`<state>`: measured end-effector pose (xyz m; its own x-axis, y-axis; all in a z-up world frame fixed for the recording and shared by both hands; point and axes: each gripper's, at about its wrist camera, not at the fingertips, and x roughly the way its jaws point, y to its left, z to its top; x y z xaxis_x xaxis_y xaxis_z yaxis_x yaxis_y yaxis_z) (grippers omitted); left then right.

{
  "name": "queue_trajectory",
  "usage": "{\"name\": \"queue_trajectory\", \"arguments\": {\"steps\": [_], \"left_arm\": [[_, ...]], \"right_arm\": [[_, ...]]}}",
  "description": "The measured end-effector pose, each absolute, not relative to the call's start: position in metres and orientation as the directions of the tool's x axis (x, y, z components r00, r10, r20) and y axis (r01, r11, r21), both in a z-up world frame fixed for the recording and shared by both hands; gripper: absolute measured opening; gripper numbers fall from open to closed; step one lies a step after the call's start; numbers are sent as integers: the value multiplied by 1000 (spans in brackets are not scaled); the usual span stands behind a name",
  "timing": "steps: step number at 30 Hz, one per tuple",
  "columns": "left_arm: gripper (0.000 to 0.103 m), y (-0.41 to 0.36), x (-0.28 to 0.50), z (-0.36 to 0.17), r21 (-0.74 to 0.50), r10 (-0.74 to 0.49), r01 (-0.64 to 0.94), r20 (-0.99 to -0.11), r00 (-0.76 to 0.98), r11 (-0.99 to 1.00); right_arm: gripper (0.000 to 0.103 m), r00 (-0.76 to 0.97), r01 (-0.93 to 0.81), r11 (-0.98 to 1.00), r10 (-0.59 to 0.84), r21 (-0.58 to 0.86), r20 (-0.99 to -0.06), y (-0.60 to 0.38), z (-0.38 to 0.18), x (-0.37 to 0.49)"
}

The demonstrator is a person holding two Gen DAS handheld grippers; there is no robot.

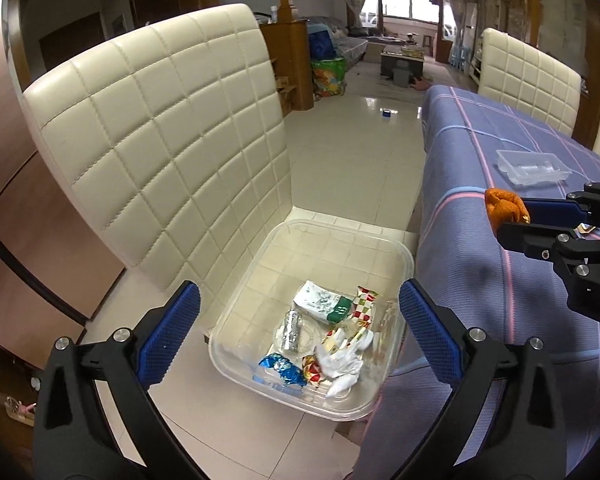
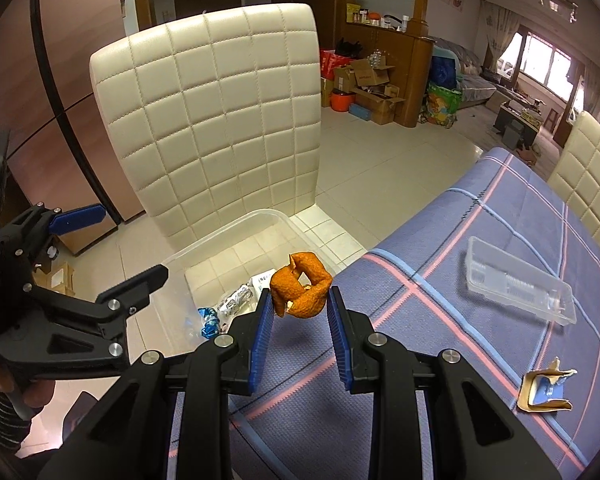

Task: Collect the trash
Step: 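Open the left gripper to drop the tissue while right drops the orange wrapper into the bin, then move both grippers back over the remaining trash on the table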

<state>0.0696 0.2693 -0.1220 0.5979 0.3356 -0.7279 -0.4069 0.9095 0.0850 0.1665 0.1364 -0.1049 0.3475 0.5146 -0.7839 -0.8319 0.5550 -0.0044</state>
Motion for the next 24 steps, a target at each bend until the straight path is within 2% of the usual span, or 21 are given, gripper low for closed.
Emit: {"name": "queue_trajectory", "arguments": {"steps": [15,16,17,18,19,20,24], "left_arm": [[98,276,52,-121,93,350,-418,-721,598,904],[98,276,52,-121,93,351,-418,-721,597,904],[98,277,51,-121,92,351,-419,-721,597,903],[98,277,51,-121,91,351,-420,-722,597,903],[98,277,51,-121,89,350,-421,-723,596,903],[98,278,51,-121,89,350,-422,-723,596,902],[98,278,51,-119,87,349,-423,-724,595,902]], "right_arm": [[29,340,-867,497,528,-42,-778,164,-107,149],[32,341,-866,497,523,-46,-781,165,-108,149],[43,353,-860,507,515,-54,-781,166,-108,150],[62,366,-854,516,517,-58,-774,165,-106,150],[67,374,-851,522,524,-58,-765,164,-105,151],[70,378,-849,527,534,-53,-756,162,-103,152],[70,407,-827,558,515,-65,-754,154,-101,158]]}}
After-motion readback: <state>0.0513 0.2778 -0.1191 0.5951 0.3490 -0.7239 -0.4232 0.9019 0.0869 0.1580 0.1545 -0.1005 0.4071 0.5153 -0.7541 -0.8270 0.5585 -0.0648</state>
